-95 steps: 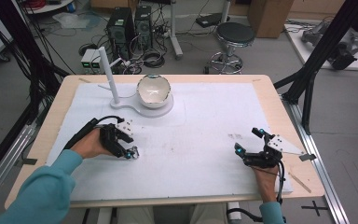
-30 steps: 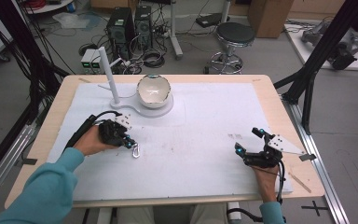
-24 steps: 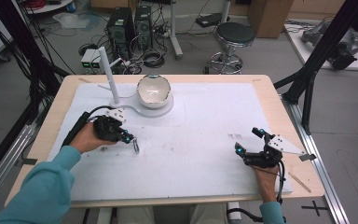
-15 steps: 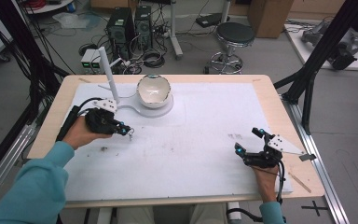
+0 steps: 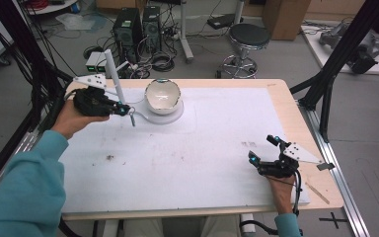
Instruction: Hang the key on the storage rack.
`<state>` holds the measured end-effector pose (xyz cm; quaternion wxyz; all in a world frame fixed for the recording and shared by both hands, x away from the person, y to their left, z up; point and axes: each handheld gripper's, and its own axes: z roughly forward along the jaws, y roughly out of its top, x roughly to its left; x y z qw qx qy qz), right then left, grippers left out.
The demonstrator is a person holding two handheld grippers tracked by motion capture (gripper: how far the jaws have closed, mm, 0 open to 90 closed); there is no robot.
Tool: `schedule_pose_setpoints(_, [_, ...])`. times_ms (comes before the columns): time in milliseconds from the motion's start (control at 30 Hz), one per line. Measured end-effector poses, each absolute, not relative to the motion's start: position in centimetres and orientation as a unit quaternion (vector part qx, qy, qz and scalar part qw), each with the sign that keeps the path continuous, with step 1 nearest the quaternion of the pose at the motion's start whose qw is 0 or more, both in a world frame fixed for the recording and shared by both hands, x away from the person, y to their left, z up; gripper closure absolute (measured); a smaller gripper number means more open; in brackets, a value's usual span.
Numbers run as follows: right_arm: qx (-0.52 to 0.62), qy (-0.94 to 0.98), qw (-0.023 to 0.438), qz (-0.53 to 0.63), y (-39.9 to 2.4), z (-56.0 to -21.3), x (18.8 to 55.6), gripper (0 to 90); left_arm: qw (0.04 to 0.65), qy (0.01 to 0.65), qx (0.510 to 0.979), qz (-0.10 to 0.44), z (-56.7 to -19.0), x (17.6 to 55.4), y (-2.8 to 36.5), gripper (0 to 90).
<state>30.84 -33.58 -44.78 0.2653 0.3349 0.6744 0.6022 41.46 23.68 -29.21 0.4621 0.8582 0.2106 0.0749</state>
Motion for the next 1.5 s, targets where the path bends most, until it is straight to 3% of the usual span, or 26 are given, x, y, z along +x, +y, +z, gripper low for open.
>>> schedule_pose_setpoints(500, [0.335,0.674,0.265,0.602,-33.6,-44.8,30.9,0.6,0.468,0.257,0.840,0.100,-26.5,44.7,26.4,88.4])
schedule_pose_setpoints(1500, [0.335,0.675,0.265,0.602,-33.6,-44.8,30.9,0.6,0.449,0.318,0.830,0.090,-29.6,48.6,28.5,88.4])
